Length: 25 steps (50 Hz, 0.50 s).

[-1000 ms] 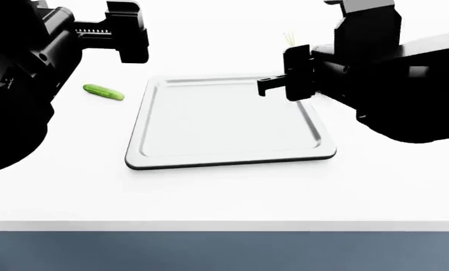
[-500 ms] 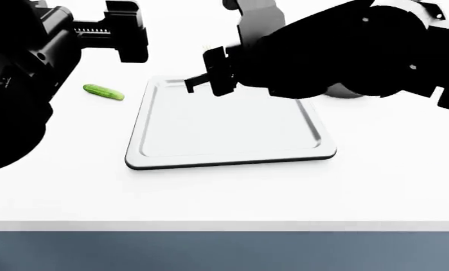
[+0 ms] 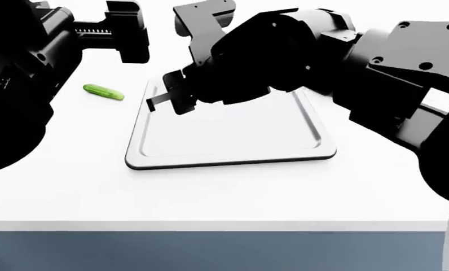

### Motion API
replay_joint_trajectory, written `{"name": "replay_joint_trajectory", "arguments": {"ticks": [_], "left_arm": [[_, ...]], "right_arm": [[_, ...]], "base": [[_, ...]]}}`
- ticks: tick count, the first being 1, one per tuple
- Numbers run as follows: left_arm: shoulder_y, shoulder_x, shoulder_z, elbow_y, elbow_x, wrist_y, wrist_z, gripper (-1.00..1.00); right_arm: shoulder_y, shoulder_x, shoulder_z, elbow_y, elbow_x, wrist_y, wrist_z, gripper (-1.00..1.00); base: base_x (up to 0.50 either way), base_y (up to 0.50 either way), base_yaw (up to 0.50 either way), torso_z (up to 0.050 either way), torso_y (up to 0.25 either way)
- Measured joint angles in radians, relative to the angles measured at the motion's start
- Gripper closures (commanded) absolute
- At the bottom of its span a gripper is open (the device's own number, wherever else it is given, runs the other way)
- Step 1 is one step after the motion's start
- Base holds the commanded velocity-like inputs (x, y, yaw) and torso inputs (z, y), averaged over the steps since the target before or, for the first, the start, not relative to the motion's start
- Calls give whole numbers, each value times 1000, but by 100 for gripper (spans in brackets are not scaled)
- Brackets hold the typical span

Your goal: Place the two vegetables and bowl onto the tray for setting up a vegetable dip station.

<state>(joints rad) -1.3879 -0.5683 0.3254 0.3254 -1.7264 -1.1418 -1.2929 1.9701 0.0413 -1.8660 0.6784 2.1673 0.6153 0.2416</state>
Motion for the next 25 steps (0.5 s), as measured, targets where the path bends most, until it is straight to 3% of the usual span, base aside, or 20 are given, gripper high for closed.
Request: {"name": "replay_joint_trajectory", "arguments": {"ticks": [12, 25], "left_arm": [[0, -4, 2, 1, -5, 8, 1, -100], [1, -6, 9, 1, -5, 15, 5, -100]], "right_arm": [[-62, -29, 169, 32, -108, 105, 26, 100], [-102, -38, 240, 43, -138, 147, 48, 100]], "base": [[0, 0, 0, 0, 0], [0, 0, 0, 0, 0]]}}
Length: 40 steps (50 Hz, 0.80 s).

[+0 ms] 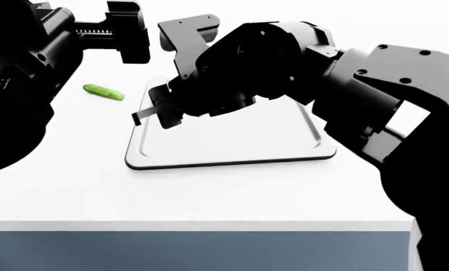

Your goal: Place the two vegetables and bowl onto the tray for setting up a vegetable dip station.

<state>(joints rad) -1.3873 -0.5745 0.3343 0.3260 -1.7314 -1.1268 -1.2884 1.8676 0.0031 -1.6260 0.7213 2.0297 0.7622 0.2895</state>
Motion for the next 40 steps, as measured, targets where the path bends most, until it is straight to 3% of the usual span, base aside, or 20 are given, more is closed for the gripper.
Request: {"name": "replay_joint_trajectory", "arguments": {"ticks": [40], "left_arm": [[-1, -11, 12, -1, -7, 23, 7, -100]], "right_arm": [[-43, -3, 24, 54, -19, 30, -9, 100]], "base": [[0, 0, 0, 0, 0]]}}
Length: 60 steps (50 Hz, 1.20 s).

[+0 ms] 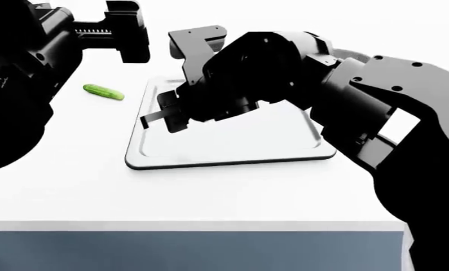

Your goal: Place the two vegetables and bowl onto the tray for setting up a vegetable dip station.

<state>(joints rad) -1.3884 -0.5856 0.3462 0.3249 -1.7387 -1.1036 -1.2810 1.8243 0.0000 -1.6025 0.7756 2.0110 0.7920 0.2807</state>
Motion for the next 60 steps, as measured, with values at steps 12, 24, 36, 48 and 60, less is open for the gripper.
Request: {"name": "replay_joint_trajectory", "arguments": {"ticks": [12, 24, 36, 48, 60], "left_arm": [[-3, -4, 2, 1, -4, 6, 1, -100], [-4, -7, 6, 1, -6, 12, 3, -100], [-5, -11, 9, 2, -11, 19, 2, -100], [-7, -14, 13, 2, -10, 24, 4, -100], [-9, -17, 18, 2, -11, 29, 5, -100]], "right_arm": [[-4, 0, 1, -8, 0, -7, 1, 100], [-7, 0, 1, -8, -4, -9, 0, 100], [-8, 0, 2, -12, -17, -13, -4, 100], [-7, 0, 4, -10, -34, -18, -15, -100], [1, 0, 6, -12, -46, -26, -24, -100]], "base": [[0, 0, 0, 0, 0], [0, 0, 0, 0, 0], [0, 0, 0, 0, 0], [0, 0, 0, 0, 0], [0, 0, 0, 0, 0]]}}
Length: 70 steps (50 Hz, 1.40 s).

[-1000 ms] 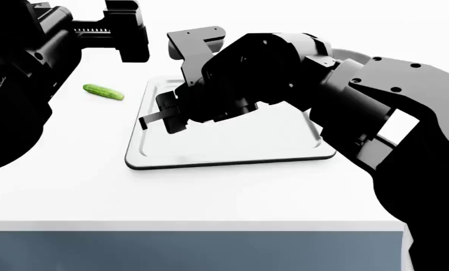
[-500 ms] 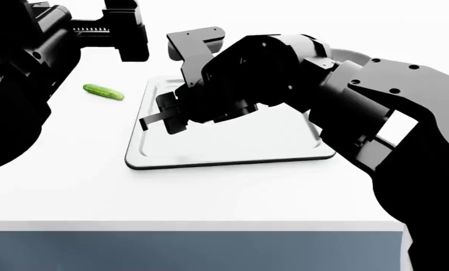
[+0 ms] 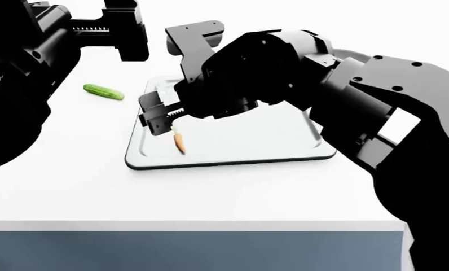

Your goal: Place the two vegetables and bowl onto the tray for setting up a vegetable dip station.

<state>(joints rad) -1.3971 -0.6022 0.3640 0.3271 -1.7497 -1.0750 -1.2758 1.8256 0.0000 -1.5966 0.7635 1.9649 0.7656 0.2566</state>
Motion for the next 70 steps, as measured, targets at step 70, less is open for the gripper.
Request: {"name": "replay_joint_trajectory", "arguments": {"ticks": [70], "left_arm": [[-6, -22, 20, 11, 50, 31, 26, -100]], "right_arm": [[7, 808, 162, -995, -323, -501, 610, -100]], "base": [[114, 0, 0, 0, 0]]}}
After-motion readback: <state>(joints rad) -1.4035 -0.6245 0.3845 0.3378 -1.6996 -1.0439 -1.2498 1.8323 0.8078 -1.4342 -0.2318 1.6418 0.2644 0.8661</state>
